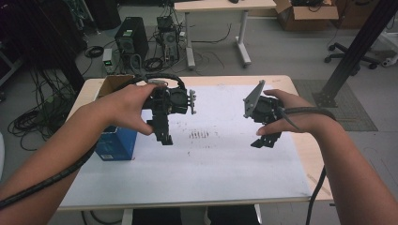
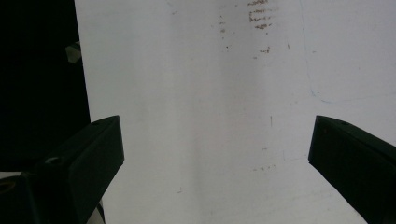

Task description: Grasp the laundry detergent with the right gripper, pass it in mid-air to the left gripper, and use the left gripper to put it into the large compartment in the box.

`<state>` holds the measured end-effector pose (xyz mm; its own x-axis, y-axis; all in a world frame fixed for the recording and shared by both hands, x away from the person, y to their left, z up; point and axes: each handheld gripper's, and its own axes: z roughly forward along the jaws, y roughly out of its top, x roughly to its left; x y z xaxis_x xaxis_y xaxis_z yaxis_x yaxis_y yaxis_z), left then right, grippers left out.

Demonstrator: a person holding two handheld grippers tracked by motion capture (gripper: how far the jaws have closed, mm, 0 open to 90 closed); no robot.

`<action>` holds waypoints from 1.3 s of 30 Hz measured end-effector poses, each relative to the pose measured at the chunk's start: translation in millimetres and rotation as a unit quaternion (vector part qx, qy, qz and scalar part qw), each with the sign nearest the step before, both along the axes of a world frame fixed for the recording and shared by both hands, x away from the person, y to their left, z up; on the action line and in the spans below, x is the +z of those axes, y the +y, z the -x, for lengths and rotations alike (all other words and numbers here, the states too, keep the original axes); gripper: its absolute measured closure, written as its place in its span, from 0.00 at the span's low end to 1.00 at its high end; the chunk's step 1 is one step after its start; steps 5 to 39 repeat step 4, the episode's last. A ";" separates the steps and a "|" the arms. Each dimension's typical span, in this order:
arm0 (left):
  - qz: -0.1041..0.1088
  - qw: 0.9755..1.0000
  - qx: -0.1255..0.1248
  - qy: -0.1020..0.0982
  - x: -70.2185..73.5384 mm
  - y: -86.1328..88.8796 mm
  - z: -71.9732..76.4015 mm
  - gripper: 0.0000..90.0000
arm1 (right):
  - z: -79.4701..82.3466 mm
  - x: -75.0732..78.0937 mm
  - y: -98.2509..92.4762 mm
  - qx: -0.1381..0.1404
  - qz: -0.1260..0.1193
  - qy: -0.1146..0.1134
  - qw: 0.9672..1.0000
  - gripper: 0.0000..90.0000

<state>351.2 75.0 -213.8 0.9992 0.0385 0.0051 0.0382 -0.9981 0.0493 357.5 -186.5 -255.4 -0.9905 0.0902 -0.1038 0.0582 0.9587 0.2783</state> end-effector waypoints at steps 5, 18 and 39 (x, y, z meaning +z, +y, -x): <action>0.015 1.000 0.008 0.007 -3.1 1.8 -1.0 0.00 | 1.5 -0.7 1.1 0.001 -0.007 -0.001 1.000 0.04; 0.015 1.000 0.008 0.007 -3.1 1.8 -1.0 0.00 | 1.5 -0.7 1.1 0.001 -0.007 -0.001 1.000 0.04; 0.015 1.000 0.008 0.007 -3.1 1.8 -1.0 0.00 | 1.5 -0.7 1.1 0.001 -0.007 -0.001 1.000 0.04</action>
